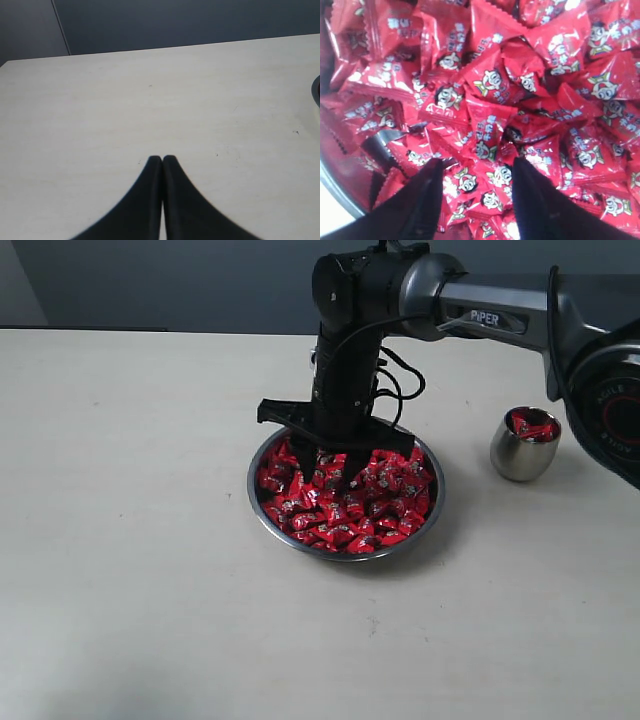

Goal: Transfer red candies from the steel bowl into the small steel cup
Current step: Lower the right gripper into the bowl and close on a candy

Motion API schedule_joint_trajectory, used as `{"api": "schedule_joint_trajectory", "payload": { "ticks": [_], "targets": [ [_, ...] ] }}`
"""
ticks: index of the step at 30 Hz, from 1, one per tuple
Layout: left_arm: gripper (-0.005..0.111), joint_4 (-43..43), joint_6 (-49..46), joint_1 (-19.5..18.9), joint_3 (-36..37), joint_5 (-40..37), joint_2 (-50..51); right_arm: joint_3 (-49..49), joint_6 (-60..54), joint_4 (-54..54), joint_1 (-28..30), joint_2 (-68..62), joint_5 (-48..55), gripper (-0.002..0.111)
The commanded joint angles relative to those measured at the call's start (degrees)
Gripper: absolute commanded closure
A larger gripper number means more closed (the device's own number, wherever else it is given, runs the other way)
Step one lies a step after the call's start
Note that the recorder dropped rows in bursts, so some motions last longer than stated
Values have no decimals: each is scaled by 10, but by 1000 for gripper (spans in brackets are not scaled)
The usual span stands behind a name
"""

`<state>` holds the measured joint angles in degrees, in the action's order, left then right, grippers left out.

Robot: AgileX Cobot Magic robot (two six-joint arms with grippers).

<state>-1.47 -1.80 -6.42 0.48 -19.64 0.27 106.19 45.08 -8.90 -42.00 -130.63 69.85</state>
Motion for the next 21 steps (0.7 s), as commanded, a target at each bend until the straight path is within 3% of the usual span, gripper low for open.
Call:
{"api": "schedule_joint_trajectory", "payload": {
  "ticks": [1, 21],
  "targets": [
    [106, -1, 1, 2, -5, 5, -3, 3, 20, -4, -2, 1, 1, 65],
    [106, -1, 1, 2, -5, 5, -3, 2, 20, 9, -3, 1, 1, 65]
  ]
}}
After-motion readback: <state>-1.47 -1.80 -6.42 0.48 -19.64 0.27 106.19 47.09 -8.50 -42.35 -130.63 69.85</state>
